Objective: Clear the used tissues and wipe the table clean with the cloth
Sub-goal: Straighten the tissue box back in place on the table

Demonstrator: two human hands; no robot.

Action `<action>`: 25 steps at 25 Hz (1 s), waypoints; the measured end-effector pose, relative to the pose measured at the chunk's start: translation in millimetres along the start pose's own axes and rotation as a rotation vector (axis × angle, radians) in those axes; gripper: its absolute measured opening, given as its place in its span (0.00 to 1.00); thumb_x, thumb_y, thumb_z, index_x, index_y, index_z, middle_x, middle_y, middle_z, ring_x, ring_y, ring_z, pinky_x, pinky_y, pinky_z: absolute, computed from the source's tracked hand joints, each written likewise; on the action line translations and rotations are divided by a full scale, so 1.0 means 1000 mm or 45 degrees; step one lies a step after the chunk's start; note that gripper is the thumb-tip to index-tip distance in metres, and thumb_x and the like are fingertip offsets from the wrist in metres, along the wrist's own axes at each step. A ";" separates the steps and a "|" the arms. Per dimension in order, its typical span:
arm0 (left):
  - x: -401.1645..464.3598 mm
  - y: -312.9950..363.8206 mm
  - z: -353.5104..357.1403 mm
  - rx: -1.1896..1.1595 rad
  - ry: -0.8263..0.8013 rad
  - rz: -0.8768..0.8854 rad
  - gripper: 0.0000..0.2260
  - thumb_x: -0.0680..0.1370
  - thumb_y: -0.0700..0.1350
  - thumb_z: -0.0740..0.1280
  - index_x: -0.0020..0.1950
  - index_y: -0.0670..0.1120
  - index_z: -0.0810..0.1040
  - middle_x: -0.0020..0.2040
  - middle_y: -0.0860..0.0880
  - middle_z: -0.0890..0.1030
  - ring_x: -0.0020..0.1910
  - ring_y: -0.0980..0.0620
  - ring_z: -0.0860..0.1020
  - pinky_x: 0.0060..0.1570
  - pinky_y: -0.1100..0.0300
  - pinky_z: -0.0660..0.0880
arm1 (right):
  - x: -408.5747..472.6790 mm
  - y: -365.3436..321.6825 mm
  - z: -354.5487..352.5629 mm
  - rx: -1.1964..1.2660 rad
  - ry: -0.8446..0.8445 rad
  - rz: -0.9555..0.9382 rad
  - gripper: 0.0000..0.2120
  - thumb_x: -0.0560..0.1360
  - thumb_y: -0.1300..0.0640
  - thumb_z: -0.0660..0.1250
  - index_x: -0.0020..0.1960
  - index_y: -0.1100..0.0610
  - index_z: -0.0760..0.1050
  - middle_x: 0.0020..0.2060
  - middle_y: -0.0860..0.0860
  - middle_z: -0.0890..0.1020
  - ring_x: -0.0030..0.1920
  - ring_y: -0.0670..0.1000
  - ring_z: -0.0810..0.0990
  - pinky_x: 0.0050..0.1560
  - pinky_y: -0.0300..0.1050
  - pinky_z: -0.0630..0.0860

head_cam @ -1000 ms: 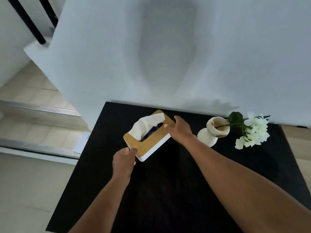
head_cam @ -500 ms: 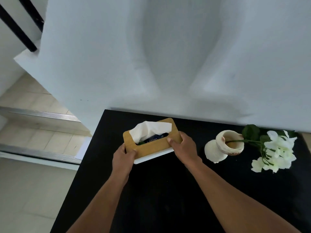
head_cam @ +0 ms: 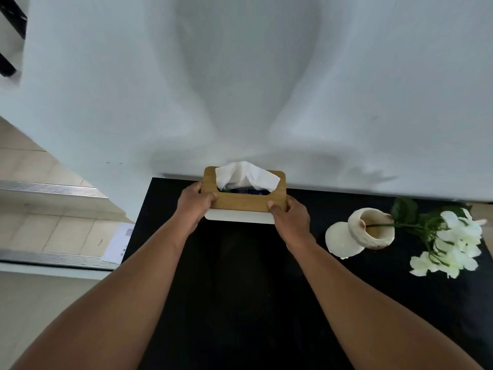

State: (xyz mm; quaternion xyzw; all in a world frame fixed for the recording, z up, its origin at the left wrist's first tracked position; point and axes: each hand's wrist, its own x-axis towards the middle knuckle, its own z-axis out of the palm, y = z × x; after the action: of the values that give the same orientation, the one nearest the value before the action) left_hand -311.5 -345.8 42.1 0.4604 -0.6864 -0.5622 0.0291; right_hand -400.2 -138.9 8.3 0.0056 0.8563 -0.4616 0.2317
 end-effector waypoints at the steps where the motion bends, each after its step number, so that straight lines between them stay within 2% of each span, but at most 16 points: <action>1: 0.002 -0.002 0.001 0.009 -0.018 0.006 0.08 0.79 0.40 0.69 0.49 0.54 0.79 0.48 0.51 0.82 0.48 0.51 0.81 0.47 0.56 0.76 | -0.001 0.001 0.001 -0.002 0.002 0.027 0.24 0.79 0.44 0.69 0.72 0.52 0.74 0.65 0.50 0.80 0.68 0.54 0.78 0.68 0.53 0.76; 2: 0.003 -0.005 0.001 0.019 -0.037 0.018 0.08 0.79 0.40 0.69 0.51 0.54 0.78 0.49 0.52 0.82 0.50 0.52 0.81 0.50 0.55 0.76 | -0.002 0.002 0.003 -0.016 0.010 0.040 0.28 0.79 0.44 0.69 0.76 0.53 0.70 0.71 0.51 0.77 0.73 0.55 0.74 0.72 0.55 0.72; 4: 0.005 -0.009 -0.001 0.044 -0.056 0.055 0.09 0.80 0.42 0.69 0.55 0.56 0.78 0.51 0.53 0.82 0.52 0.53 0.80 0.53 0.55 0.75 | -0.002 0.003 0.006 -0.039 0.028 0.041 0.32 0.80 0.42 0.68 0.79 0.53 0.66 0.74 0.51 0.73 0.76 0.56 0.70 0.76 0.56 0.68; 8: 0.000 -0.010 -0.003 0.067 -0.084 0.099 0.08 0.81 0.44 0.68 0.52 0.59 0.76 0.51 0.53 0.82 0.54 0.52 0.80 0.51 0.57 0.73 | -0.007 0.003 0.011 -0.019 0.030 0.051 0.31 0.79 0.40 0.67 0.78 0.52 0.67 0.71 0.51 0.76 0.73 0.55 0.73 0.74 0.58 0.71; 10: -0.003 -0.012 -0.003 0.046 -0.064 0.073 0.07 0.82 0.45 0.67 0.53 0.59 0.77 0.55 0.54 0.81 0.58 0.49 0.80 0.54 0.57 0.73 | -0.011 -0.001 0.009 -0.009 0.027 0.081 0.31 0.79 0.39 0.66 0.78 0.52 0.68 0.70 0.52 0.77 0.72 0.55 0.74 0.73 0.59 0.72; 11: -0.006 -0.016 -0.002 0.011 -0.044 0.050 0.09 0.82 0.47 0.67 0.60 0.57 0.78 0.60 0.52 0.81 0.64 0.48 0.78 0.59 0.55 0.73 | -0.014 -0.003 0.007 -0.026 0.023 0.091 0.32 0.80 0.39 0.66 0.78 0.53 0.67 0.72 0.52 0.76 0.73 0.56 0.73 0.74 0.58 0.70; 13: -0.024 -0.027 0.001 -0.029 0.100 -0.004 0.24 0.82 0.50 0.66 0.78 0.48 0.70 0.73 0.48 0.75 0.72 0.46 0.73 0.68 0.50 0.70 | -0.029 -0.008 -0.004 -0.073 0.027 0.085 0.34 0.81 0.39 0.64 0.81 0.54 0.61 0.77 0.54 0.70 0.78 0.57 0.67 0.76 0.56 0.66; 14: -0.040 -0.037 0.005 -0.023 0.186 -0.003 0.26 0.83 0.51 0.66 0.79 0.46 0.68 0.74 0.49 0.74 0.72 0.47 0.73 0.68 0.50 0.69 | -0.040 -0.005 -0.011 -0.082 0.041 0.056 0.35 0.82 0.40 0.64 0.82 0.55 0.59 0.79 0.53 0.67 0.79 0.56 0.66 0.76 0.54 0.65; 16: -0.084 -0.061 0.020 0.021 0.256 0.057 0.20 0.83 0.50 0.65 0.75 0.47 0.73 0.67 0.55 0.76 0.66 0.53 0.75 0.64 0.53 0.71 | -0.068 0.012 -0.034 -0.057 0.049 0.011 0.31 0.82 0.43 0.65 0.80 0.53 0.63 0.77 0.50 0.71 0.77 0.51 0.70 0.75 0.50 0.68; 19: -0.140 -0.097 0.051 0.156 0.007 0.107 0.09 0.83 0.48 0.66 0.62 0.55 0.80 0.57 0.57 0.83 0.58 0.54 0.82 0.61 0.52 0.79 | -0.114 0.062 -0.077 -0.043 0.095 0.105 0.20 0.81 0.46 0.68 0.71 0.52 0.76 0.61 0.44 0.83 0.62 0.42 0.81 0.64 0.40 0.78; 20: -0.150 -0.104 0.063 0.206 -0.111 0.103 0.07 0.82 0.48 0.67 0.58 0.57 0.81 0.54 0.57 0.84 0.56 0.55 0.83 0.59 0.55 0.80 | -0.126 0.079 -0.092 -0.055 0.112 0.166 0.18 0.81 0.47 0.68 0.68 0.51 0.78 0.56 0.43 0.84 0.57 0.40 0.82 0.58 0.36 0.78; 22: -0.159 -0.110 0.085 0.318 -0.311 0.168 0.07 0.82 0.48 0.69 0.56 0.56 0.84 0.50 0.59 0.85 0.52 0.60 0.83 0.52 0.68 0.78 | -0.139 0.106 -0.120 -0.072 0.156 0.271 0.15 0.81 0.47 0.69 0.65 0.51 0.80 0.50 0.41 0.84 0.51 0.39 0.82 0.52 0.33 0.78; 25: -0.167 -0.090 0.126 0.420 -0.437 0.284 0.07 0.81 0.47 0.70 0.57 0.54 0.86 0.48 0.60 0.85 0.49 0.65 0.82 0.44 0.78 0.73 | -0.123 0.132 -0.157 -0.085 0.219 0.297 0.15 0.80 0.49 0.71 0.65 0.51 0.79 0.50 0.42 0.84 0.50 0.39 0.82 0.51 0.34 0.77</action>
State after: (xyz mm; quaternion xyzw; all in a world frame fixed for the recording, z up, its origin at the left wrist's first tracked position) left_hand -231.6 -136.4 3.5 0.2782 -0.8102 -0.5059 -0.1012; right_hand -322.4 86.8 27.0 0.1369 0.8814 -0.4004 0.2098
